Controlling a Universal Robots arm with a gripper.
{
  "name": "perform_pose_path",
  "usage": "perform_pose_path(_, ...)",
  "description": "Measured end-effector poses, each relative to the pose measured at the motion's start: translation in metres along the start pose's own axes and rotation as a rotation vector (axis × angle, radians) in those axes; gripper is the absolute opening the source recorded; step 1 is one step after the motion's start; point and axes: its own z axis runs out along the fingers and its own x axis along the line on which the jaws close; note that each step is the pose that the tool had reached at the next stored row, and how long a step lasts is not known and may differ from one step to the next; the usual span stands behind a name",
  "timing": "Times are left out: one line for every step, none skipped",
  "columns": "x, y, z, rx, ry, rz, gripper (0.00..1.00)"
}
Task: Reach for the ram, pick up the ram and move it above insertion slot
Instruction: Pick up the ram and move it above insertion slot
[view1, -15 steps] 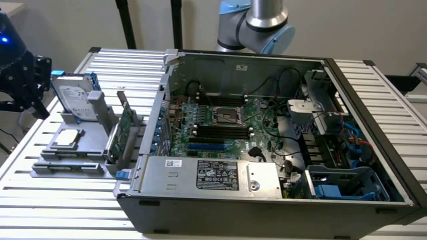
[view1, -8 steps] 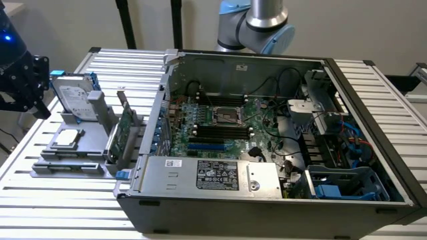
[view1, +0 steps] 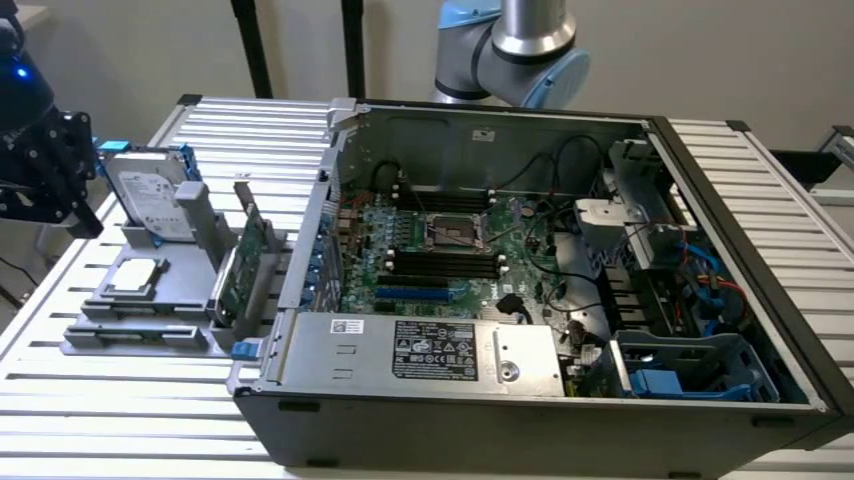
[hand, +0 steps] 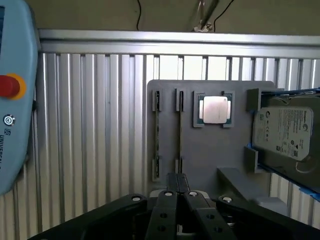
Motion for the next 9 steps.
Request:
perform_pose_path(0.0, 0.0, 0.0003, 0.0003, -0.0001, -0.018, 0.11)
perform_pose_path(0.0, 0.0, 0.0008, 0.0009, -0.0004, -0.036, 0.11)
perform_pose_path(0.0, 0.0, 0.0011, 0.001, -0.0004, -0.054, 0.11)
perform_pose_path(0.0, 0.0, 0.0016, 0.001, -0.0005, -0.061, 0.11)
perform_pose_path(0.0001, 0.0, 0.0019, 0.001, -0.0005, -0.062, 0.11)
perform_pose_path(0.0001, 0.0, 0.0021, 0.0008, -0.0005, -0.062, 0.11)
perform_pose_path(0.0001, 0.0, 0.0023, 0.0003, -0.0005, -0.062, 0.11)
perform_pose_path(0.0001, 0.0, 0.0025, -0.0004, -0.0005, -0.062, 0.11)
perform_pose_path(0.0001, 0.0, 0.0025, -0.0013, -0.0004, -0.062, 0.11)
